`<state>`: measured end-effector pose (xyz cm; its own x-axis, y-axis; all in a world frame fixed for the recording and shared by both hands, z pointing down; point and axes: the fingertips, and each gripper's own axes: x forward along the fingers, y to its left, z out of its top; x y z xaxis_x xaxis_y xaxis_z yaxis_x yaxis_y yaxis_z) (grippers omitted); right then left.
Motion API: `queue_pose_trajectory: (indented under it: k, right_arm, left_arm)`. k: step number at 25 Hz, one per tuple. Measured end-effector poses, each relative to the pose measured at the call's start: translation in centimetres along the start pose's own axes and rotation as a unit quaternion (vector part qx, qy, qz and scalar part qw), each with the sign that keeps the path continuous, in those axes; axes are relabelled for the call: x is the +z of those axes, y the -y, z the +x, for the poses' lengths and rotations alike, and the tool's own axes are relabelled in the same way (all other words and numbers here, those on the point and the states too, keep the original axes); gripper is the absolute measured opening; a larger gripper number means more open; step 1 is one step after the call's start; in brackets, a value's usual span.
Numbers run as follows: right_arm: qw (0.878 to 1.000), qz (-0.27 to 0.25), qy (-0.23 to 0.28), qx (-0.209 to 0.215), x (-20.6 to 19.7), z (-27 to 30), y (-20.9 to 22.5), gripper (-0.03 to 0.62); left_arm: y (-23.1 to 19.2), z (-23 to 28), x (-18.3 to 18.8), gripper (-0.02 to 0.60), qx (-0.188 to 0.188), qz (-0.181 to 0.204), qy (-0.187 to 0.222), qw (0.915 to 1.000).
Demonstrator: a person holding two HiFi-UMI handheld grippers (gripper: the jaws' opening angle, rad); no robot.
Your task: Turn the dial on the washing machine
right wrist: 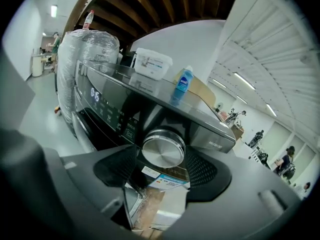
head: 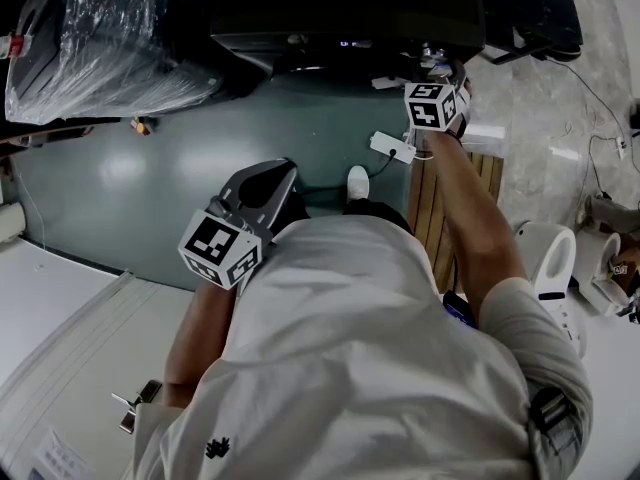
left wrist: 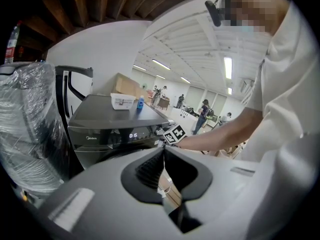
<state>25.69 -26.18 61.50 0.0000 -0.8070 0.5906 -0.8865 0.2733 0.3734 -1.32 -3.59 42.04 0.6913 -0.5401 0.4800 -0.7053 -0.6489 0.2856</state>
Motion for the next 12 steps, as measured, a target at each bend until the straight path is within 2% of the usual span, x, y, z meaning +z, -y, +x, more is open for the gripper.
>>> queue_pose_trajectory:
  k: [5,12]
  right_arm:
    - [1.0,0.029,-0.004,-0.006,-0.1,0.3,0.6,0.272]
    - [0.989,0.148,0.002,0.028,0.5,-0.3,1.2,0.27]
  left_arm:
    - [-0.3,-0.4,0.1,0.057,0.006,-0.001,0.001,1.0]
    - [-0.2,-0.4,0.0,0.057,0.005,-0.002,-0.002,1.0]
